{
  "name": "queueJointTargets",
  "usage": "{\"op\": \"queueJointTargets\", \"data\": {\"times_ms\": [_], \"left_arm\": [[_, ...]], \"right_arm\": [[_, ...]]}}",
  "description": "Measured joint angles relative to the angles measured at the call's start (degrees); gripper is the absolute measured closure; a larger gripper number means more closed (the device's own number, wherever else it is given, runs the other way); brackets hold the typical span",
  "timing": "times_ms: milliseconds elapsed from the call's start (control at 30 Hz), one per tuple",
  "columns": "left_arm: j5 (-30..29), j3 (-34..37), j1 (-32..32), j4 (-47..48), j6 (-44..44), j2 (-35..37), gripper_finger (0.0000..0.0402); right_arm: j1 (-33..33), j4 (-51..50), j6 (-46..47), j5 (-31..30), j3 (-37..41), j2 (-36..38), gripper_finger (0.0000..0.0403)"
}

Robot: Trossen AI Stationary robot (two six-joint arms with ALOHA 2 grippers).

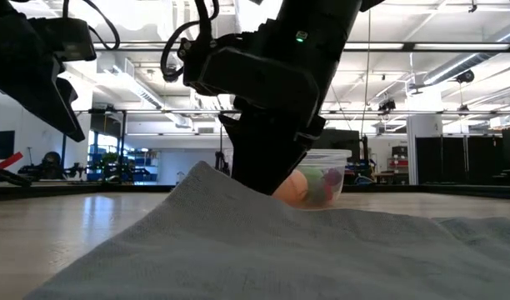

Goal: Pick and placing Produce into tupperware
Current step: Put the red cherry into the transparent container

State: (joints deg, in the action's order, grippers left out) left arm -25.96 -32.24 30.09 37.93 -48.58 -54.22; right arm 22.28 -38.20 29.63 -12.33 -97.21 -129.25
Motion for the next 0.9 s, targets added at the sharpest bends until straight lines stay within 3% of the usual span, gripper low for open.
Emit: {"op": "queueJointTargets", "data": {"times_ms": [433,567,733,900], "left_arm": [[0.20,0.01,0.01,0.02,-0.02,0.00,0.0181],[0.24,0.01,0.00,0.04,-0.02,0.00,0.0181],[0.22,0.01,0.00,0.00,-0.02,0.02,0.0181],[0.20,0.01,0.01,-0.44,-0.04,0.02,0.0181]], "right_arm": [[-0.44,-0.76,1.85,1.88,0.09,1.00,0.0338],[-1.76,-1.66,5.15,-0.72,0.06,4.24,0.0341],[-5.91,-8.91,9.68,-8.73,0.05,10.61,0.0330],[-14.26,-14.75,10.81,-5.88,1.90,15.14,0.0317]]}}
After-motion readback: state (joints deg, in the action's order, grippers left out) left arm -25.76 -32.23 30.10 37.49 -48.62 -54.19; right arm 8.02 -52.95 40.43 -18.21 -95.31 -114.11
